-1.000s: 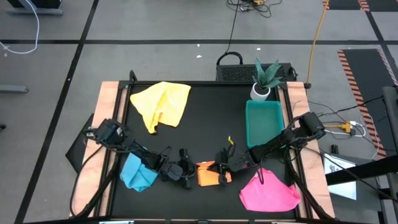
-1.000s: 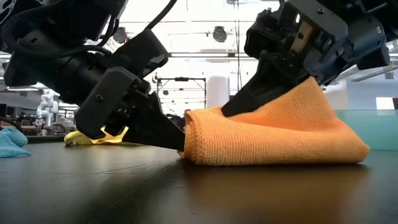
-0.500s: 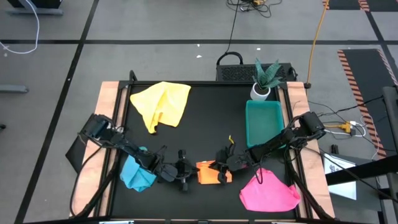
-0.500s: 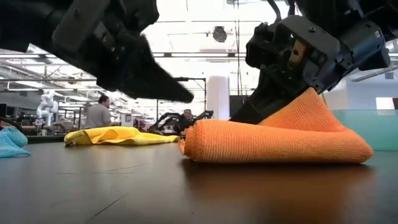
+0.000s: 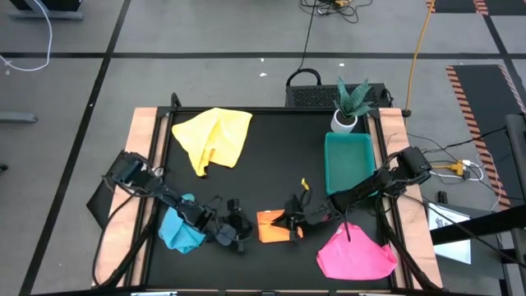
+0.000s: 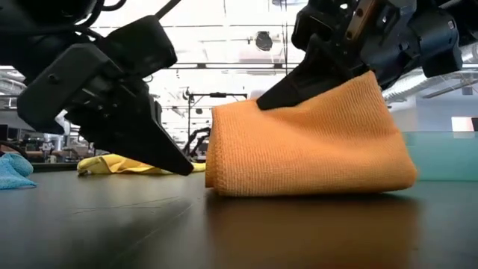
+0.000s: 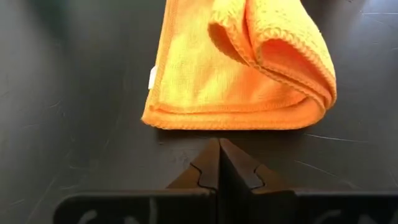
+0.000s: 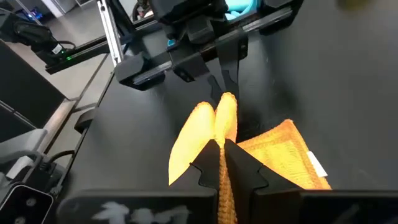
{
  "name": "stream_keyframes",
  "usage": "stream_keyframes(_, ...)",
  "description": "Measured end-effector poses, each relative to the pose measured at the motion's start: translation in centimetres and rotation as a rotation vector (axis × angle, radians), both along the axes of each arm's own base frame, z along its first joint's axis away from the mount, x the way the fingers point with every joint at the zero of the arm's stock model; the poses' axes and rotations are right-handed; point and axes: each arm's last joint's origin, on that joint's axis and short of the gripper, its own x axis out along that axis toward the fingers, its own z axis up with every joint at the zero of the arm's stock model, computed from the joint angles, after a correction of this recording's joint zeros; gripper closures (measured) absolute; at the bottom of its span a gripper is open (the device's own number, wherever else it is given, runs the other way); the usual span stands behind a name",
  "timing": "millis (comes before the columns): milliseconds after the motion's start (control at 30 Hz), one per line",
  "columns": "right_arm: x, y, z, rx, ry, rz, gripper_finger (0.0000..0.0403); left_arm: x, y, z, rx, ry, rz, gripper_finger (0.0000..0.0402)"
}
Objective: Fold microfiber towels
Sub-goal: Fold the orange microfiber cloth
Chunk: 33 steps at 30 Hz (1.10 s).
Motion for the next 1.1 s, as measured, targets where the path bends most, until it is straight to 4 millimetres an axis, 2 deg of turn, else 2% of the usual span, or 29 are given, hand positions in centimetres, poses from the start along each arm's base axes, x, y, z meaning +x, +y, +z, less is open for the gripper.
stream_keyframes(133, 0.0, 0.0, 0.0, 0.001, -0.004, 0.0, 0.0402, 0.2, -0.2, -0.8, 0.01, -0.02, 0.0, 0.0398)
stream_keyframes(267, 0.0, 0.0, 0.5, 0.005, -0.02, 0.002, 0.0403, 1.2, -0.4, -2.2, -0.027, -0.092, -0.021, 0.0387)
stream_keyframes(600, -1.3, 1.0, 3.9, -0.009, -0.097, 0.065, 0.0402, 2.5, -0.3, -4.6, -0.077, -0.189, -0.03, 0.0383)
stream_keyframes(700, -1.7, 1.4, 4.4, -0.01, -0.112, 0.086, 0.0402, 2.6, 0.0, -5.0, -0.083, -0.194, -0.022, 0.0383)
stream_keyframes(833, -1.7, 1.5, 3.9, -0.005, -0.073, 0.078, 0.0402, 2.7, 0.3, -5.1, -0.081, -0.192, -0.014, 0.0383)
stream_keyframes(1100, -1.8, 0.0, 0.6, 0.026, 0.051, -0.004, 0.0402, 2.9, 0.2, -4.8, -0.077, -0.232, -0.036, 0.0383)
